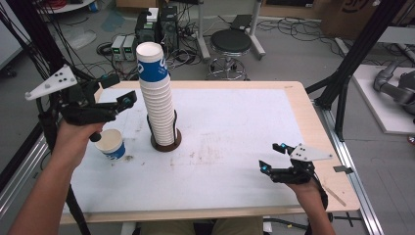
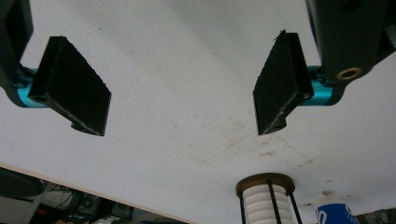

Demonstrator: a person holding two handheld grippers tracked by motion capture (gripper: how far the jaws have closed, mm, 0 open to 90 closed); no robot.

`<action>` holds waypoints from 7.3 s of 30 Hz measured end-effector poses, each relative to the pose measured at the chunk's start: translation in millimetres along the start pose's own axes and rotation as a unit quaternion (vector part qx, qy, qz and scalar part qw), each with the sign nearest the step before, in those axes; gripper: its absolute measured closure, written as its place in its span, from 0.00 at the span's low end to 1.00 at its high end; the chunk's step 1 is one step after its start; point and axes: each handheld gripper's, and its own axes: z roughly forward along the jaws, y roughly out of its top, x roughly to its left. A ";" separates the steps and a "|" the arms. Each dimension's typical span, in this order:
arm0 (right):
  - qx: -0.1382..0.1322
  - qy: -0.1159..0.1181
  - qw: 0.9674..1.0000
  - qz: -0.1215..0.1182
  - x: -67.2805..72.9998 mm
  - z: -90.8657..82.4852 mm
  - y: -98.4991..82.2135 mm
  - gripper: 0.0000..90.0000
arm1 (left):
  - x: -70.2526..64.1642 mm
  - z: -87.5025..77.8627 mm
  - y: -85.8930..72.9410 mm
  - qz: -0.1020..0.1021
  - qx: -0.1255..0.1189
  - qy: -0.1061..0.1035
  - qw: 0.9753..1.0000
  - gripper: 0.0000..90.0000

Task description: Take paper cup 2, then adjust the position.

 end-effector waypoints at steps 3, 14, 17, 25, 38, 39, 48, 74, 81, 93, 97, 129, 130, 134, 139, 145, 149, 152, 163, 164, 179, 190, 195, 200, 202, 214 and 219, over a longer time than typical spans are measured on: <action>-0.001 0.001 1.000 0.002 0.3 -0.3 0.2 0.22 | 5.8 11.4 7.8 0.001 0.009 0.007 1.000 0.18; -0.003 0.002 1.000 0.002 -1.1 -0.7 -0.6 0.22 | 17.5 47.2 27.6 0.001 0.036 0.023 0.999 0.18; -0.004 0.002 1.000 0.001 -0.9 -1.2 -0.4 0.22 | 20.8 55.6 31.0 0.000 0.036 0.025 0.999 0.18; -0.004 0.003 1.000 0.003 -1.1 -1.8 -0.7 0.22 | 25.3 74.7 33.9 0.001 0.053 0.018 0.998 0.18; -0.003 0.003 1.000 0.005 -1.6 -3.4 -1.3 0.22 | 27.9 85.6 34.1 0.015 0.061 0.012 0.998 0.30; -0.002 0.004 1.000 0.006 -1.4 -3.3 -1.2 0.22 | 27.9 85.4 34.3 0.015 0.060 0.011 0.998 0.30; -0.002 0.005 1.000 0.005 -0.8 -2.7 -0.7 0.22 | 26.6 81.6 46.8 0.016 0.041 0.008 0.999 0.31; 0.000 0.007 1.000 0.007 -0.2 -2.3 -1.4 0.22 | 14.6 50.0 96.3 0.024 -0.031 0.017 0.999 0.31; -0.002 0.006 1.000 0.005 -0.1 -2.6 -1.3 0.22 | 17.2 27.0 98.1 0.030 -0.039 0.023 0.999 0.31; 0.001 0.006 1.000 0.009 0.7 -1.3 -1.8 0.22 | 34.7 -7.2 83.9 0.020 -0.041 0.048 0.998 0.31; 0.002 0.006 1.000 0.008 0.8 -1.2 -2.0 0.22 | 41.2 -17.9 75.8 0.016 -0.041 0.057 0.997 0.31; -0.001 0.006 1.000 0.003 1.6 -1.4 -0.7 0.22 | 18.2 -24.0 -61.8 0.011 0.004 -0.007 1.000 0.32; -0.001 0.006 1.000 0.003 1.7 -1.2 -0.7 0.22 | 16.5 -23.2 -64.3 0.011 0.006 -0.008 1.000 0.32; 0.000 0.007 1.000 0.005 2.9 -0.5 -0.2 0.22 | 10.2 -20.3 -75.6 0.018 0.009 -0.012 1.000 0.32; -0.004 0.006 1.000 0.005 3.7 -3.3 0.5 0.22 | 5.5 -16.3 -89.4 0.019 0.014 -0.015 1.000 0.32; -0.010 0.001 1.000 0.008 0.1 -6.5 0.9 0.22 | -0.9 -12.3 -95.0 0.019 0.012 -0.026 0.999 0.32; -0.004 0.004 1.000 0.008 0.9 -3.1 -0.4 0.22 | -5.1 -8.8 -96.1 0.020 0.014 -0.033 0.999 0.32; -0.001 0.004 1.000 0.007 1.7 -3.1 -1.4 0.22 | -9.3 -6.6 -97.6 0.019 0.015 -0.039 0.999 0.32; -0.002 0.005 1.000 0.005 2.7 -2.1 -0.2 0.22 | -23.1 6.7 -102.9 0.016 0.019 -0.064 0.998 0.32; -0.003 0.006 1.000 0.004 2.9 -1.2 0.3 0.22 | -24.5 8.6 -103.4 0.016 0.019 -0.066 0.998 0.32; -0.001 0.024 1.000 -0.005 7.4 6.5 4.2 0.22 | -45.0 34.1 -113.4 0.017 0.030 -0.096 0.995 0.32; -0.003 0.054 0.998 -0.011 18.2 12.6 12.9 0.22 | -59.4 54.8 -117.2 0.016 0.028 -0.122 0.992 0.32; -0.005 0.065 0.998 -0.023 23.5 17.5 18.0 0.22 | -66.4 65.6 -118.7 0.020 0.031 -0.135 0.990 0.32; -0.012 0.078 0.996 -0.037 27.8 22.4 24.7 0.22 | -71.8 73.5 -121.8 0.021 0.036 -0.147 0.988 0.32; -0.013 0.089 0.995 -0.040 29.7 24.5 26.8 0.22 | -73.3 75.8 -123.1 0.021 0.038 -0.152 0.987 0.32; -0.024 0.145 0.987 -0.059 44.9 43.2 42.7 0.22 | -83.0 89.9 -129.3 0.027 0.050 -0.189 0.980 0.32; -0.021 0.173 0.983 -0.063 53.0 57.7 45.7 0.22 | -86.6 93.5 -131.7 0.029 0.056 -0.200 0.978 0.32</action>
